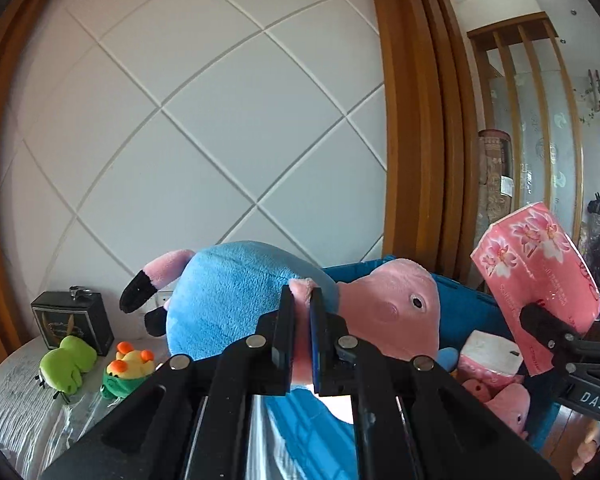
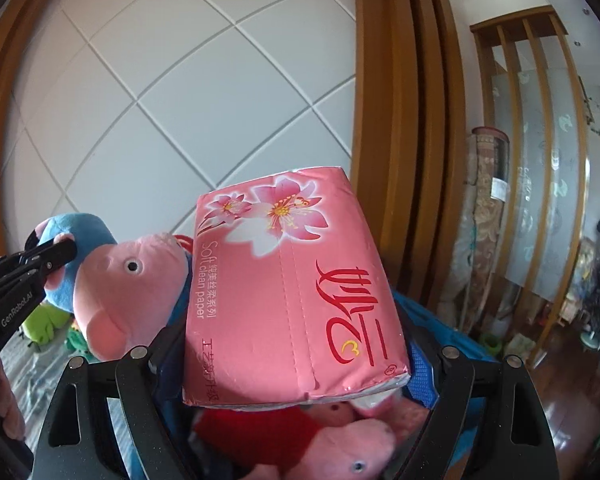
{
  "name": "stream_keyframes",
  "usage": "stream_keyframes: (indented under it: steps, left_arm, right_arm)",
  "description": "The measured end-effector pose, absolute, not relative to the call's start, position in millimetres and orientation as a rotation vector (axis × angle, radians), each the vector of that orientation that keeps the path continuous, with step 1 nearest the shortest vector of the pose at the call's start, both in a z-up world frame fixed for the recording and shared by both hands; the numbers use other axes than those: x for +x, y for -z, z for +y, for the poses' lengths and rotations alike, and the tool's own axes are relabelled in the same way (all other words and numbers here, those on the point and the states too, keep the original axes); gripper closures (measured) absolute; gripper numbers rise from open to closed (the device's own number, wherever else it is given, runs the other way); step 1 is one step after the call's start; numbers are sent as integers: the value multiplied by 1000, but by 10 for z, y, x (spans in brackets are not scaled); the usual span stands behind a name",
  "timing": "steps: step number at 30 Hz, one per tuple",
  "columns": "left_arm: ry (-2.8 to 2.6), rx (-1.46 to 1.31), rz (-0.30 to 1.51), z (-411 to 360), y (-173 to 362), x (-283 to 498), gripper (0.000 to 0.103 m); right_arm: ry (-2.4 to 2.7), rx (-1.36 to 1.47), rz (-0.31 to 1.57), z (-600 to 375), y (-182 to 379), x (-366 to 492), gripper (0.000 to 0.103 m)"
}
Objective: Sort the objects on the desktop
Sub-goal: 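Lower the pig and tissue pack into the blue crate and open both tools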
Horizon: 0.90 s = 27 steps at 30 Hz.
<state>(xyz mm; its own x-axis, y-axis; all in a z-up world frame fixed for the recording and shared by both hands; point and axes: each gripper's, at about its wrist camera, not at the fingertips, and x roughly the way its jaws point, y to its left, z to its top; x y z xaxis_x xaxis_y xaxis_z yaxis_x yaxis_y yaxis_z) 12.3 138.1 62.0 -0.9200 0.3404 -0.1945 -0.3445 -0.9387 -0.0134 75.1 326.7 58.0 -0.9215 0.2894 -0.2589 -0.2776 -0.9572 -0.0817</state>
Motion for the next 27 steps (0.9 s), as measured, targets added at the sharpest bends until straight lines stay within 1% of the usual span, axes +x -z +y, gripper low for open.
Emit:
stream_keyframes:
  steps: [6,10,15,18,19,21,22,23,24,25,26,27]
  left_arm:
    - [-2692,-353,131,2070,-616,62,97]
    - [-2641,-403,209,2348,-522,15,97]
    - [-2599,-485,299,2572,-392,-59,97]
    - [-2608,-527,289,2510,-382,-110,95]
    - [-2612,-540,285,2502,-370,-129,93]
    - [-2628,-547,296,2503,-341,-136,88]
    - [-2634,-549,309,2503,-332,-132,82]
    - [-2630,-550,315,2509,-329,-122,73]
    - [-2627,-549,316,2504,-328,-106,66]
    - [-2630,-544,315,2495,-337,-91,50]
    - [-2639,-534,320,2488,-339,-67,36]
    - [-2650,-516,329,2488,-347,-34,32]
  right_arm:
    - [-2784,-451,-3,3873,-374,731,16]
    - [-2765,-487,4,4077,-268,684,16]
    - [-2764,-559,-22,4202,-158,560,15]
    - [-2758,-601,-27,4294,-75,492,15]
    - [-2755,-612,-22,4323,-57,476,14]
    - [-2755,-630,-18,4357,-24,447,14]
    - [-2756,-633,-21,4361,-16,442,13]
    - [-2754,-635,-27,4370,-13,435,13]
    - [-2753,-631,-31,4359,-11,444,12]
    - [-2753,-625,-33,4363,-15,450,11]
    - [-2752,-620,-40,4360,-20,458,11]
    - [-2752,-614,-45,4349,-24,470,8]
